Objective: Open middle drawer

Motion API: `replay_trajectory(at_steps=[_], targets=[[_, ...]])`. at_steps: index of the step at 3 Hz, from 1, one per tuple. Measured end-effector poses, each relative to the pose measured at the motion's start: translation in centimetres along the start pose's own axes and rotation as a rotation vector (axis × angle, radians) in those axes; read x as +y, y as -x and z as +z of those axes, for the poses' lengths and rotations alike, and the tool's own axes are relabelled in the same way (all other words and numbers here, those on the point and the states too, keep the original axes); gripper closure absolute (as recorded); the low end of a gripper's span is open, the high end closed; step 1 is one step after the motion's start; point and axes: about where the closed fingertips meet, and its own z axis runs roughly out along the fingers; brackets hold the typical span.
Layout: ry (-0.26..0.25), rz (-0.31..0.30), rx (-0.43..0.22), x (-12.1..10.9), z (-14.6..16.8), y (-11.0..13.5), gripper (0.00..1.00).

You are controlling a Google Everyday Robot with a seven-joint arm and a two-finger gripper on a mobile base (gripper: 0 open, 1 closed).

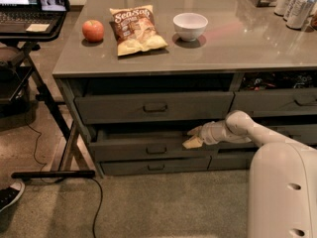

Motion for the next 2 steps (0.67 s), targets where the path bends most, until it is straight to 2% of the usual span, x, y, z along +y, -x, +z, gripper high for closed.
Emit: replay_trajectory(at_steps=[1,2], targets=[[0.06,-0.012,0.036,2.44,-0.8,-1.22,0.48],[0.06,-0.012,0.036,2.36,-0.89,-1.22,0.24]])
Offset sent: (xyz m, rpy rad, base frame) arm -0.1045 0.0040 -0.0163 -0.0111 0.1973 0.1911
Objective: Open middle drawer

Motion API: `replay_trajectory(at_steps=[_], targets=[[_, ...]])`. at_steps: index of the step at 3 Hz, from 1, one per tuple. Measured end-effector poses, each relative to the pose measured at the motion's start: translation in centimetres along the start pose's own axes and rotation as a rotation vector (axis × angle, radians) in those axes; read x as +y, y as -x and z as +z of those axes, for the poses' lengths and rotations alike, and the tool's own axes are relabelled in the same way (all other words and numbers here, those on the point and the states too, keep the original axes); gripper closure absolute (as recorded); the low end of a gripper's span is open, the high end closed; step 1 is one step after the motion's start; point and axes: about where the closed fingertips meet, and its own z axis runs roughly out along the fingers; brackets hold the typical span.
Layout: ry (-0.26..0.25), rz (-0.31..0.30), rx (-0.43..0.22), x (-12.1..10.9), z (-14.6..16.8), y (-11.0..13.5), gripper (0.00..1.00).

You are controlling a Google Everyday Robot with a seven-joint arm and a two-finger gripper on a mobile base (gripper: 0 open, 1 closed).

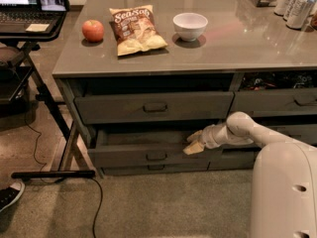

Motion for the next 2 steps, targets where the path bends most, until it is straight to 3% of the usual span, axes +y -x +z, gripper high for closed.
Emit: replay_trajectory(at_steps=[1,2], targets=[[0.092,0.0,0.04,3.2,-0.1,-1.5,0.02],[0.126,-0.003,0.052,4.2,-0.4,-1.7,0.0]])
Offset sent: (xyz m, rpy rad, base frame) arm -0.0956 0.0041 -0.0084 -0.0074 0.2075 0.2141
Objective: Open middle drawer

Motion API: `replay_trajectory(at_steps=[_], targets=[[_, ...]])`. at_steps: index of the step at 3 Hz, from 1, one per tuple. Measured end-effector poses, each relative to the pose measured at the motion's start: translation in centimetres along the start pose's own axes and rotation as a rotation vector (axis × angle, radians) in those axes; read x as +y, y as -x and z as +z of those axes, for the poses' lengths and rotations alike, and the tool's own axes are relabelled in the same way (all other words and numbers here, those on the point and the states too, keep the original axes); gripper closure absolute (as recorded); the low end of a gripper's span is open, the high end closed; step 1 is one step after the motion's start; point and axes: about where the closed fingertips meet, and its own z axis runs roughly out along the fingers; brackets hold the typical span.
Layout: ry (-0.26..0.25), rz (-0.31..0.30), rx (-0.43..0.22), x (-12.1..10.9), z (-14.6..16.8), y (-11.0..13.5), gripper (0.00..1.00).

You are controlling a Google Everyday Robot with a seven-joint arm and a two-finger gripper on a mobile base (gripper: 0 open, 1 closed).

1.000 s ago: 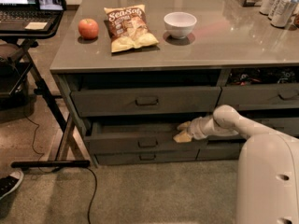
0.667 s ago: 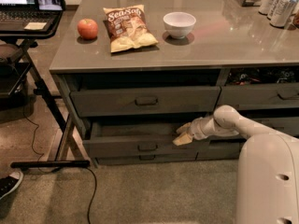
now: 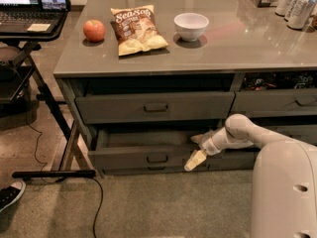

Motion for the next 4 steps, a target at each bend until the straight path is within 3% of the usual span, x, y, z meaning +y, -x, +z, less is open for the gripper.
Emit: replay_trajectory(at_steps=[1,2,3,4], targets=[[0.055,-0.012,0.019,1.5,-0.1,-0.5,0.0],[0.152,-0.044,0.06,3.7,-1.2,-1.3,0.0],[0.241,-0.076,0.084,5.4,-3.0,-1.7,0.19],[0.295,-0.083,0.103,6.3,-4.6,-1.9,0.42]])
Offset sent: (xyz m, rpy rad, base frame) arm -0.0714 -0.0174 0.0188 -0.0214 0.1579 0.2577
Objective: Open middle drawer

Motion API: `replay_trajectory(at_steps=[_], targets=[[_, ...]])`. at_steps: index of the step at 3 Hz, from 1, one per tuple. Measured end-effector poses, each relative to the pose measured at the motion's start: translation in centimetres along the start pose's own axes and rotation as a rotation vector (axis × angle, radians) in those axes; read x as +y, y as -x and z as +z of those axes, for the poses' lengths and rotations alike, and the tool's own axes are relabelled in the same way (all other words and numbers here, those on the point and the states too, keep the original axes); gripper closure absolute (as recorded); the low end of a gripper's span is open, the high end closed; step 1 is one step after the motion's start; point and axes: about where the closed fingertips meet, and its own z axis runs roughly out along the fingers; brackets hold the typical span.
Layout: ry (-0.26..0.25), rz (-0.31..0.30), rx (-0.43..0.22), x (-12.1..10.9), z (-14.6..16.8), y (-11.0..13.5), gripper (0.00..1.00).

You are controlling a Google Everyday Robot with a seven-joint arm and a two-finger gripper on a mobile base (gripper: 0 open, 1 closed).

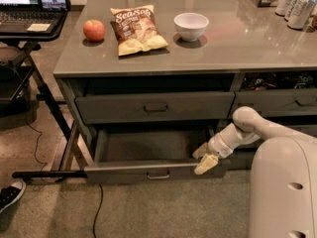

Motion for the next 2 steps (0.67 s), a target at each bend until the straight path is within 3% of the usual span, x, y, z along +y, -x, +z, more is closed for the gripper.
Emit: replay_trajectory(at_steps=[1,2], targets=[[0.034,-0.002,0.019,0.73,-0.88,-0.09,0.66],[0.033,-0.002,0.023,0.81,-1.18,-0.11,0.82]])
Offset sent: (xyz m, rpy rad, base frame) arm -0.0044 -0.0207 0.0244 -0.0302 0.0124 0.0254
